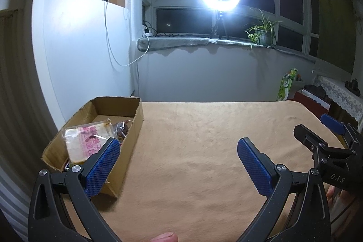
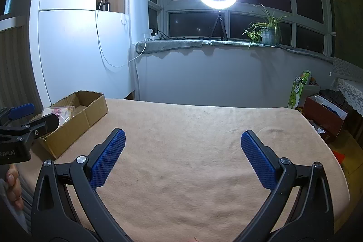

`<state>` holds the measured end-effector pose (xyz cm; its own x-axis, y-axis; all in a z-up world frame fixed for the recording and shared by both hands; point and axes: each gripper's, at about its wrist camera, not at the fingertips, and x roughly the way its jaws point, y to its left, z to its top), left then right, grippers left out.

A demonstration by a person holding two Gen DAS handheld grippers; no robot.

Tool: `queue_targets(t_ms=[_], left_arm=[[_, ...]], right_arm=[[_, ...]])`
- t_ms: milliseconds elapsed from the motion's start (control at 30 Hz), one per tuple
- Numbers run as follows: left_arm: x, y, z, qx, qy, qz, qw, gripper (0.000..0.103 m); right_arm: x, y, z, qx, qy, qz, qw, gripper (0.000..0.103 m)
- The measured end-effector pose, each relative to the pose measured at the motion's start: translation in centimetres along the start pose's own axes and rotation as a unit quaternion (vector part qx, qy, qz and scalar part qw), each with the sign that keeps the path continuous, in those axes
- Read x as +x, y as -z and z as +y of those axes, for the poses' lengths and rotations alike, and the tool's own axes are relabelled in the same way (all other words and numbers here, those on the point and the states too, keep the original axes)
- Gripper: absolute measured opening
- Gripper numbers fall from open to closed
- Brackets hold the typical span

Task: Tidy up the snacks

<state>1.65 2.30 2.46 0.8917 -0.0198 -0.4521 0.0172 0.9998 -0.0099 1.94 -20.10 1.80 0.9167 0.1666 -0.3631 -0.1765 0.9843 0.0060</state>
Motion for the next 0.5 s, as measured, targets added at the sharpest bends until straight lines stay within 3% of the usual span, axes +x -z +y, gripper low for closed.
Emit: queue_targets(t_ms=[500], left_arm=[[0.1, -0.02, 0.37, -0.003, -0.003, 0.003, 1.0, 0.103]], right_arm=[[0.16, -0.02, 0.01, -0.001, -0.001, 0.0, 1.0, 0.103]])
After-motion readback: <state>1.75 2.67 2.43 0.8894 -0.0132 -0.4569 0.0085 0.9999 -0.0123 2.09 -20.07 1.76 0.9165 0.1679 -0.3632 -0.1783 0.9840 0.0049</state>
